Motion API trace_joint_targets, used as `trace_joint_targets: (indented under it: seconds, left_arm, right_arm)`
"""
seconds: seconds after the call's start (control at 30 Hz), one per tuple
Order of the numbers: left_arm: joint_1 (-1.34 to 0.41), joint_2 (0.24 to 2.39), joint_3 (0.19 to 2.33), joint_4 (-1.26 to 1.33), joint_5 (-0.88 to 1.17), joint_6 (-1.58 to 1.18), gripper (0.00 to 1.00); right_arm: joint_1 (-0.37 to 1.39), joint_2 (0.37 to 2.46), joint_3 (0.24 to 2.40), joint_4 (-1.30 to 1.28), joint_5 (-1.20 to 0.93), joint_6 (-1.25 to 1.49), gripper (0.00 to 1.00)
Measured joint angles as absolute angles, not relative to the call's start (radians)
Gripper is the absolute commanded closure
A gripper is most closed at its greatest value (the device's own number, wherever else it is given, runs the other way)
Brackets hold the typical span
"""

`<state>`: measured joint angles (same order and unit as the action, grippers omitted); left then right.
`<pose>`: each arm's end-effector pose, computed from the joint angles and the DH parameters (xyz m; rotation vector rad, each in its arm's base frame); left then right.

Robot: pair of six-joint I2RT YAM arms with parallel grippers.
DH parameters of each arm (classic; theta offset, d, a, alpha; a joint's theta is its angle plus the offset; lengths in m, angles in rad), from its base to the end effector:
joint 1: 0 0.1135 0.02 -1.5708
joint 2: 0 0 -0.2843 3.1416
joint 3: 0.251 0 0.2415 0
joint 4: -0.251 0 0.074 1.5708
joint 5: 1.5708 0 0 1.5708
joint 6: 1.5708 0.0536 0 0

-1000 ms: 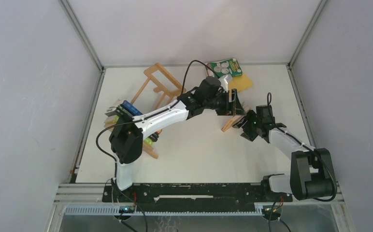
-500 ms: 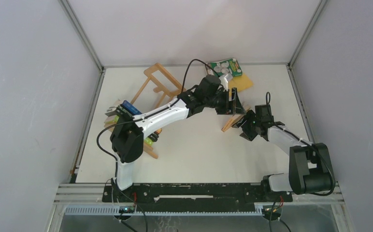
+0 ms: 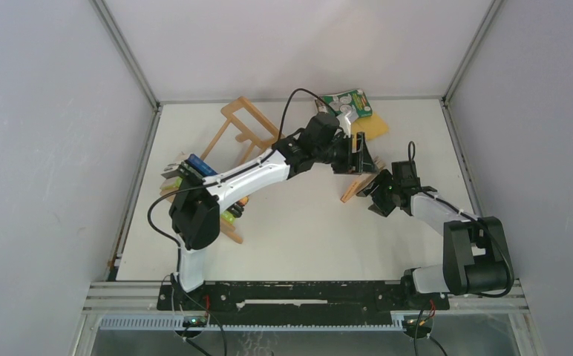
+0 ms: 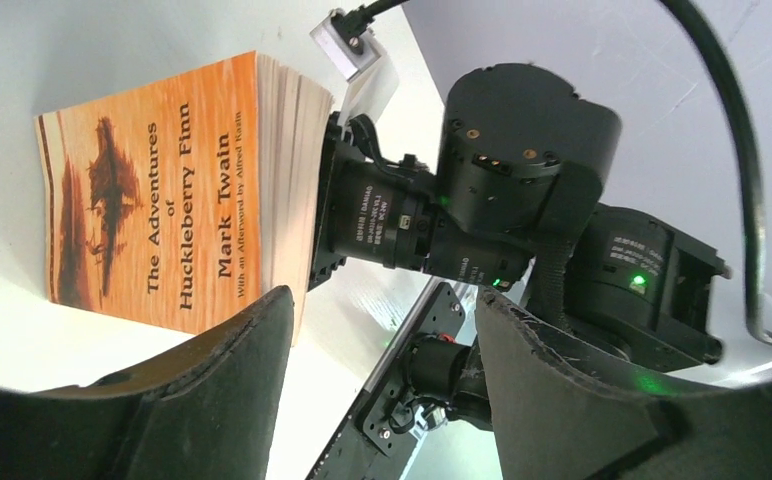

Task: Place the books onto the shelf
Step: Adjust the book at the center of the board.

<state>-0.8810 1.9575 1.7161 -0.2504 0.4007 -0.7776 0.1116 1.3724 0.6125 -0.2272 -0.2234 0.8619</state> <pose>0.2877 -0.3816 0.3209 0.4038 2.3149 -1.3500 0.2416 0.0390 0.1692 0.8901 2.5045 0.6367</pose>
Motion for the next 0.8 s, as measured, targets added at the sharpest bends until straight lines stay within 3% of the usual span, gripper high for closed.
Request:
trace_joint_targets:
  seconds: [0.57,0.8]
  left_arm:
    - [-0.879,1.934,1.743,-0.288,0.353,-0.728,0.27]
    - [-0.867,1.750,1.579,-0.306,0.210,-0.617,0.25]
  right_arm:
    - [0.101,1.378,0.612,-0.227,-0.234,0.862,0.32]
    - [0.086,1.378,0.612,-0.227,-0.238,0.856,0.32]
